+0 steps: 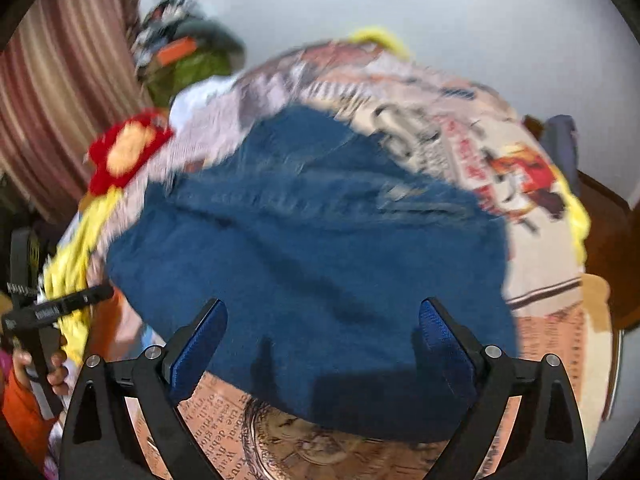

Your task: Fold large clothes

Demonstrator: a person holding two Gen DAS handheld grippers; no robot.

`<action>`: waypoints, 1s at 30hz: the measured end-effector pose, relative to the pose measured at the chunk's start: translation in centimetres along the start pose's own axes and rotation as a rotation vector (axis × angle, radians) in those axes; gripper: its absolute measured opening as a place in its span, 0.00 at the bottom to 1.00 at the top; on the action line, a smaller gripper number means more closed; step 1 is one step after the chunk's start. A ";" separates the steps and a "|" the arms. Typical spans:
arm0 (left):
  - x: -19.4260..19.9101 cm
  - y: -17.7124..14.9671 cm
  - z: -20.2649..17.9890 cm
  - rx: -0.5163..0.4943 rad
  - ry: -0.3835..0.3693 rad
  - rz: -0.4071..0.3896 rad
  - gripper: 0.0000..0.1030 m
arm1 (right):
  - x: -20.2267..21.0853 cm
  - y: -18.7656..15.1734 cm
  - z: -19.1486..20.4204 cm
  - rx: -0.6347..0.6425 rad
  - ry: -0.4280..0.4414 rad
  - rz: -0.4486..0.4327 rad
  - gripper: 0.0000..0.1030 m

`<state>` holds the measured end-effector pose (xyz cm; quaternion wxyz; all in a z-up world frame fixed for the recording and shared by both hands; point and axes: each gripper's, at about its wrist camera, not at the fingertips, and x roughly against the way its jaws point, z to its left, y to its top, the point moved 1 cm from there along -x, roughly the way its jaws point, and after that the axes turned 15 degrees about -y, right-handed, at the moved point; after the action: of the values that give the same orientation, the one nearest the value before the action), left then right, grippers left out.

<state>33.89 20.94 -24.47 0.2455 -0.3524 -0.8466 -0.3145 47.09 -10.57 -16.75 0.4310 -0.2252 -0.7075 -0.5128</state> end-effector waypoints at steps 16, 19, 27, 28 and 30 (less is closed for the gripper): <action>-5.5 1.7 2.4 0.232 -0.241 -0.030 0.89 | -5.0 -1.9 2.4 0.094 0.005 0.066 1.00; -5.8 2.5 2.5 0.243 -0.198 -0.086 0.83 | -5.0 -1.9 2.5 0.100 0.000 0.066 1.00; -5.7 5.4 1.1 0.172 0.052 -0.189 0.39 | -4.0 -1.6 2.2 0.084 0.018 0.114 1.00; -5.2 5.7 0.6 0.159 0.057 -0.198 0.36 | -3.6 -1.5 2.0 0.074 0.025 0.120 1.00; -3.5 5.9 -1.3 0.098 0.066 -0.240 0.34 | -2.7 -1.3 1.6 0.055 0.027 0.118 1.00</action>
<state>40.78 21.75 -23.69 0.2508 -0.2258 -0.8884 -0.3112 46.90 -9.23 -19.83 0.4761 -0.2477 -0.7010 -0.4696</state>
